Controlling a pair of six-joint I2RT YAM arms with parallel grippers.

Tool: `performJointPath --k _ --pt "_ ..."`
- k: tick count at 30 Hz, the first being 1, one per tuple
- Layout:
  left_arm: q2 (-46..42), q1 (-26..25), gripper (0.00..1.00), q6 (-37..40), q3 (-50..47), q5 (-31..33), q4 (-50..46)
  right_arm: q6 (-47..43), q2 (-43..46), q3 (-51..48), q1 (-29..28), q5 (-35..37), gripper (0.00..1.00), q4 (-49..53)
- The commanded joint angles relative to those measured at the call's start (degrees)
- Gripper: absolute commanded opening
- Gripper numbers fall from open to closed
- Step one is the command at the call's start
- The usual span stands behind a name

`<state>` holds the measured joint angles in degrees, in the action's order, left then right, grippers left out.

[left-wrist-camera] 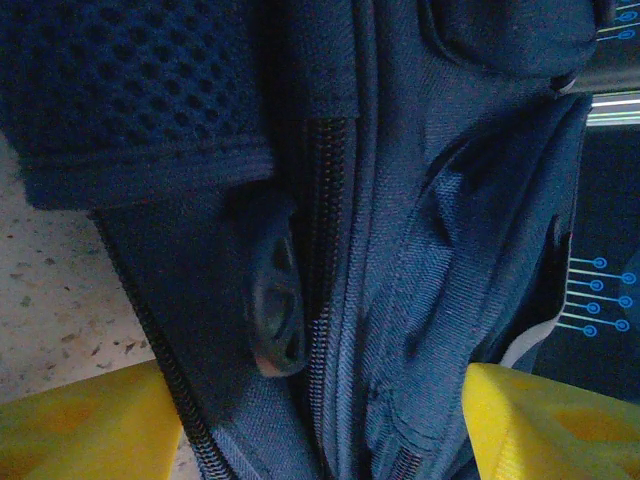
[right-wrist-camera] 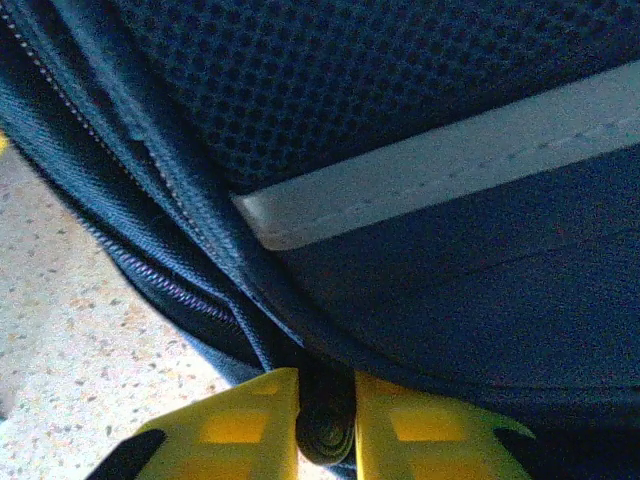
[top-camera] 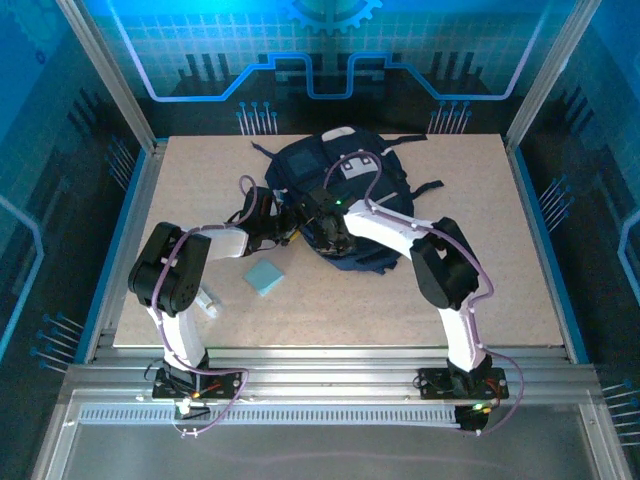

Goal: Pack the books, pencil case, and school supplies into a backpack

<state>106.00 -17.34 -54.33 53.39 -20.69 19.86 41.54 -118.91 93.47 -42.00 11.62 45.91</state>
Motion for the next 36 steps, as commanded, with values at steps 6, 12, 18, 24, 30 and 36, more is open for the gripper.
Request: performJointPath --k 6,12,18,24,30,36 --pt "-0.1 1.0 0.72 0.2 1.9 -1.0 2.3 -0.3 3.0 -4.7 1.7 -4.2 0.0 -4.6" --pt "6.4 1.5 0.65 2.4 9.3 1.6 -1.1 -2.3 9.6 -9.4 4.9 -19.1 0.0 -8.4" --pt "8.8 1.8 0.04 1.9 11.5 4.2 0.8 -4.3 13.3 -14.9 9.2 -27.3 0.0 -7.8" --pt "7.9 3.1 0.0 3.1 12.5 4.3 -0.6 -8.4 16.5 -20.1 15.3 -26.9 0.0 -6.5" --pt "6.4 4.1 0.0 5.6 13.3 2.8 -3.4 -16.4 16.6 -19.3 19.2 -23.9 0.0 -2.9" --pt "6.9 5.4 0.0 8.3 16.1 -1.0 -8.0 -25.5 17.9 -15.9 21.4 -10.5 0.0 3.5"
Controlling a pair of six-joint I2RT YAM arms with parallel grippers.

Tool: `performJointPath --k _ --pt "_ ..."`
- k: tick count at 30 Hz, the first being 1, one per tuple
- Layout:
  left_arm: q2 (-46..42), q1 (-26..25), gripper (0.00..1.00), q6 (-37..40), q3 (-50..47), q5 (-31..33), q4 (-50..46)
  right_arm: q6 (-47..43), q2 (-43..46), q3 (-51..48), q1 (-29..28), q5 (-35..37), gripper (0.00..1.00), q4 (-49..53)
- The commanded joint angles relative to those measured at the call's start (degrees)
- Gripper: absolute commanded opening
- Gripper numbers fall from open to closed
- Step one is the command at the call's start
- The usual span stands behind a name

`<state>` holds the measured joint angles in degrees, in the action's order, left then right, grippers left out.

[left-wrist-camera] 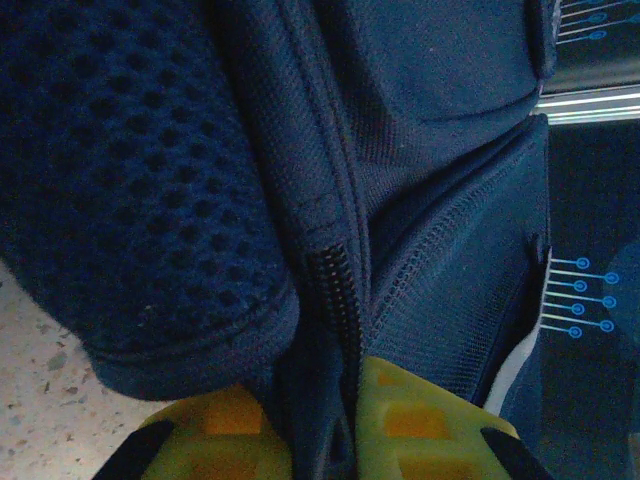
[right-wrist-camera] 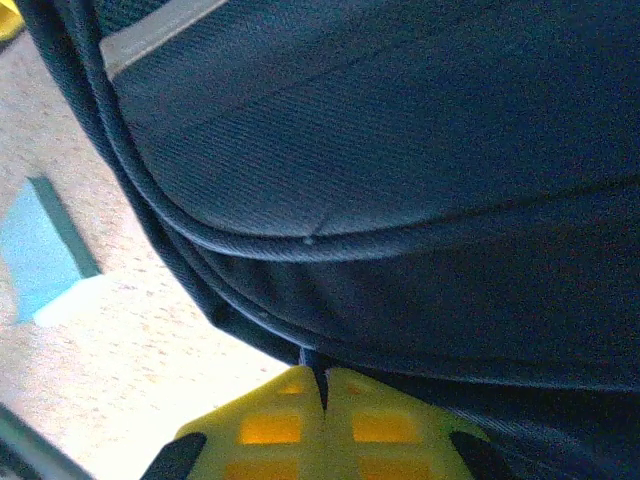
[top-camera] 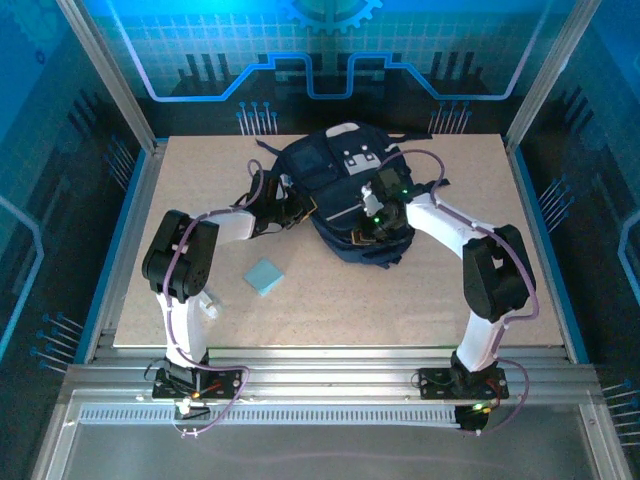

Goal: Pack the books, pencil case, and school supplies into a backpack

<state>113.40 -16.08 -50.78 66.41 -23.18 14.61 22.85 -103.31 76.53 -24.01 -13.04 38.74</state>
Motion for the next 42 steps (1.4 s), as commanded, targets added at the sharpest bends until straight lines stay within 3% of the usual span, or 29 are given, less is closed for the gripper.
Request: performJointPath --k 1,4,9,12,13,16,18,19,25,33,39,42 --pt "-0.5 4.2 0.0 5.4 3.5 1.3 -3.4 -7.7 2.7 1.3 3.8 16.2 0.0 11.4" --pt "-0.2 4.3 0.0 6.8 5.5 0.7 -5.9 -9.7 4.3 0.9 4.0 22.1 0.0 12.1" --pt "0.6 4.5 0.0 7.8 8.5 0.7 -8.0 -10.9 6.2 -1.2 4.6 25.9 0.0 11.0" --pt "2.7 4.7 0.01 8.3 12.5 0.0 -10.2 -9.2 6.6 -2.4 4.5 23.2 0.0 8.5" --pt "3.3 4.7 0.06 8.3 13.8 -0.4 -11.3 -8.5 6.7 -2.7 4.3 21.5 0.0 7.5" --pt "4.0 4.6 0.45 7.8 16.5 -1.2 -13.8 -4.8 6.9 -3.8 3.5 14.0 0.0 3.1" --pt "2.2 4.6 0.87 7.7 15.5 0.0 -15.1 -1.3 7.0 -4.8 2.8 7.2 0.0 -1.6" --pt "1.0 4.6 0.99 7.8 14.4 1.1 -15.6 0.4 6.9 -5.2 2.4 4.6 0.0 -3.6" --pt "-10.3 4.6 0.99 6.2 2.9 4.9 -15.8 7.3 3.3 -2.2 -1.4 -6.3 0.0 -13.0" --pt "-21.7 2.3 0.99 -10.7 -19.7 5.9 -1.6 9.8 -5.2 10.5 -6.8 -9.3 0.0 -14.0" --pt "-23.1 -0.4 0.99 -17.3 -26.3 11.4 5.4 11.7 -6.3 11.5 -7.9 -11.7 0.0 -15.8" --pt "-21.0 -1.0 0.91 -17.7 -26.0 13.5 8.2 12.5 -5.6 9.4 -8.5 -13.3 0.0 -17.0"
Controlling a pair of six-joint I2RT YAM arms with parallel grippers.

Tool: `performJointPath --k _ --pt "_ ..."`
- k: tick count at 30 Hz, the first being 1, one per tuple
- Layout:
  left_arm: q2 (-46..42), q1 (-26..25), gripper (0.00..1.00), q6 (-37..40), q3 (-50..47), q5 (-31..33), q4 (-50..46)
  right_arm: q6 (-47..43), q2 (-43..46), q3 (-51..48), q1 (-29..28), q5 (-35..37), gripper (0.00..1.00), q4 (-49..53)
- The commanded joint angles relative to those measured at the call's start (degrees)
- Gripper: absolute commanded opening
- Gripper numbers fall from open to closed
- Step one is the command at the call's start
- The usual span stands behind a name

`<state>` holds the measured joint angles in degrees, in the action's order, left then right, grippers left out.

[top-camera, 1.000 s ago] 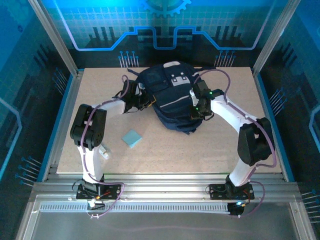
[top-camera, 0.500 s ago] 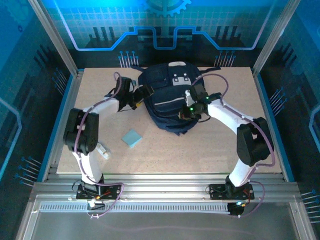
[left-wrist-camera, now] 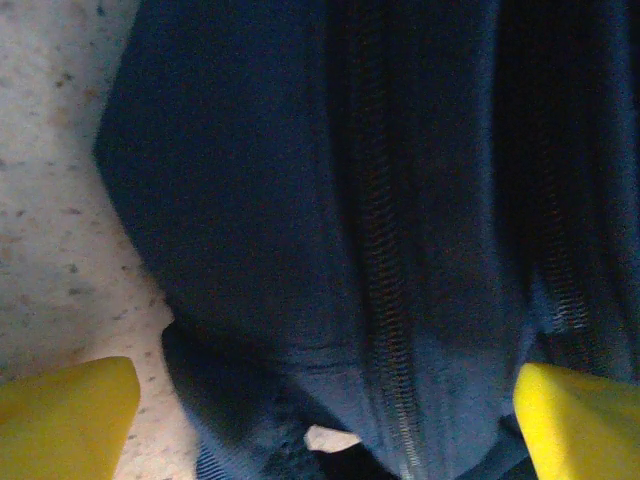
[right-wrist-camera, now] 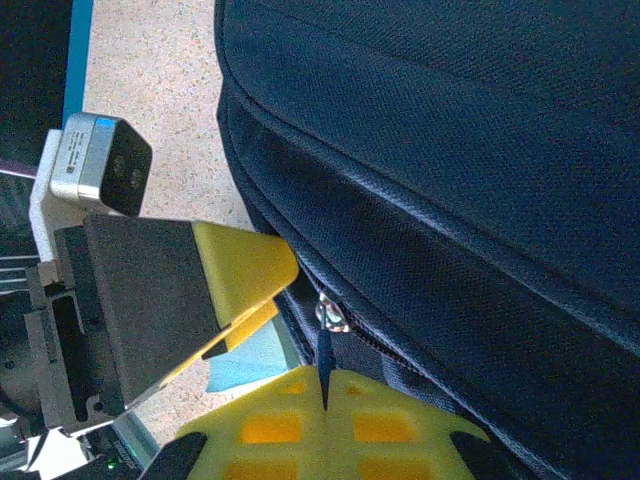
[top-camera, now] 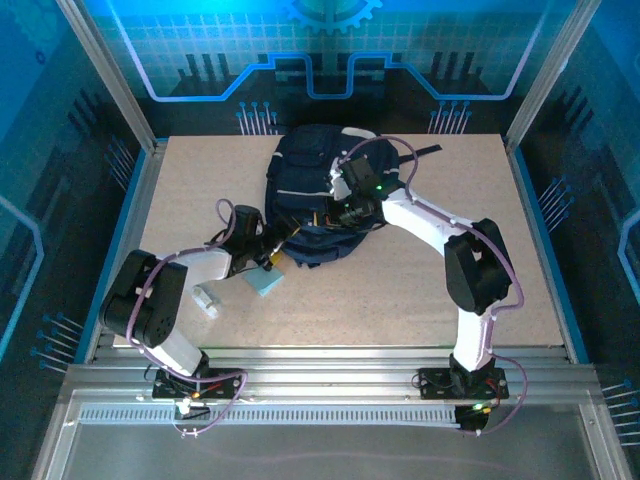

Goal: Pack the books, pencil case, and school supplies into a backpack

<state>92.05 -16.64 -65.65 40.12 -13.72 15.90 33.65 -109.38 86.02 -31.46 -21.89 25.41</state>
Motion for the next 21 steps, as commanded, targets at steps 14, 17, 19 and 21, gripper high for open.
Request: performJointPath --k 14,17,19,21 --pt "3.9 0.9 0.0 0.5 4.9 3.0 12.5 -17.5 9.5 -12.6 3.9 10.6 0.0 10.2" --pt "1.7 2.2 0.0 1.6 4.5 1.7 10.1 -21.2 12.0 -16.7 7.9 13.1 0.0 8.5" --pt "0.5 2.8 0.0 2.3 4.4 0.5 8.5 -22.8 13.3 -18.2 9.7 15.1 0.0 7.2" --pt "-0.5 3.3 0.0 2.7 4.1 -0.7 7.1 -24.5 13.6 -18.9 11.0 18.6 0.0 5.8"
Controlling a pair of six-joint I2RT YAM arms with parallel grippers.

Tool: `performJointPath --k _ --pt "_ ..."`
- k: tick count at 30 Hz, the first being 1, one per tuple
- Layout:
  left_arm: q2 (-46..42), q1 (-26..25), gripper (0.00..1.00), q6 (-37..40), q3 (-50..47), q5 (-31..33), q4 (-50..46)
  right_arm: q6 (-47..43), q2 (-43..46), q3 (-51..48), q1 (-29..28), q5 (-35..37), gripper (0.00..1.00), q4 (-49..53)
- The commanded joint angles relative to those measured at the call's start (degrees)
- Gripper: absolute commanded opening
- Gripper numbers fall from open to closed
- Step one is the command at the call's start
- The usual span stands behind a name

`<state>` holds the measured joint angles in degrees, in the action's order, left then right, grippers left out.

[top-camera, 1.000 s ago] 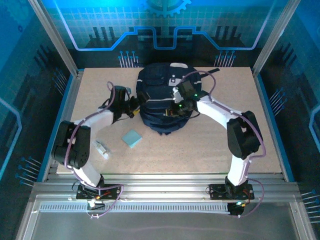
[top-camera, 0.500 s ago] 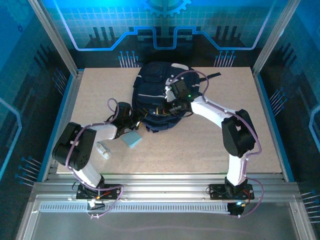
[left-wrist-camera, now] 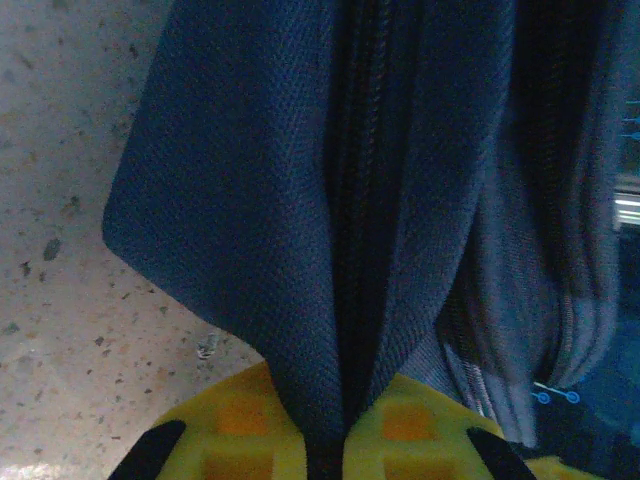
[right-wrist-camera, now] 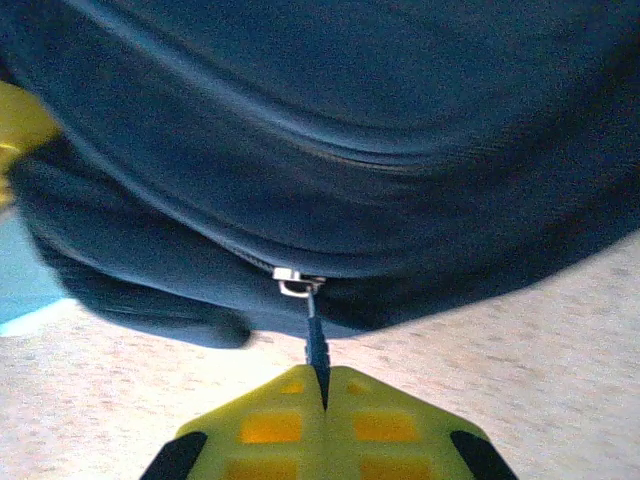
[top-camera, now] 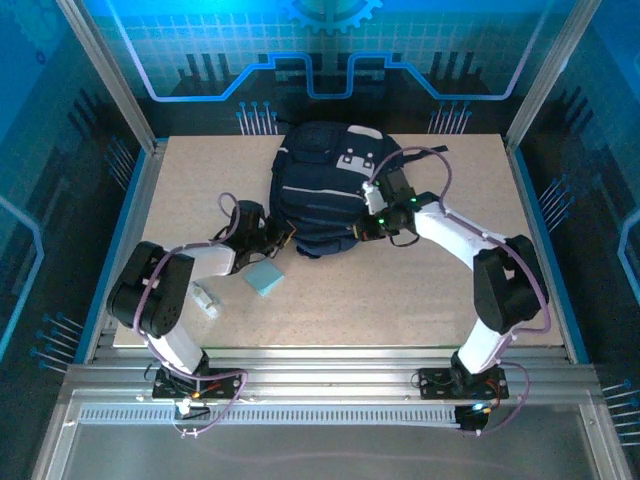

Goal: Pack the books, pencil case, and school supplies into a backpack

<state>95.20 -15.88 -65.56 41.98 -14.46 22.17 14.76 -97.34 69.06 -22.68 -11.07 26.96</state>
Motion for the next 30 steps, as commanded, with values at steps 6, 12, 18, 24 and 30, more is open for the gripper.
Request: performJointPath --k 6,12,18,24,30 --pt "-6.7 3.5 0.0 4.9 2.9 -3.8 -4.7 -12.2 -2.2 0.2 6.3 16.6 0.0 0.1" --pt "-9.6 4.0 0.0 10.5 4.6 -5.0 -14.0 -15.5 -9.4 7.7 13.7 16.6 0.0 -2.8" --pt "-10.5 4.3 0.0 12.4 4.7 -6.4 -16.8 -17.0 -18.7 17.9 16.9 17.5 0.0 -3.1" --pt "-10.8 4.6 0.0 14.2 5.4 -7.1 -19.8 -15.6 -23.1 23.3 17.4 21.0 0.0 -3.8" --pt "-11.2 4.9 0.0 15.6 5.2 -7.1 -21.2 -11.6 -21.2 26.1 17.3 24.3 0.0 -1.6"
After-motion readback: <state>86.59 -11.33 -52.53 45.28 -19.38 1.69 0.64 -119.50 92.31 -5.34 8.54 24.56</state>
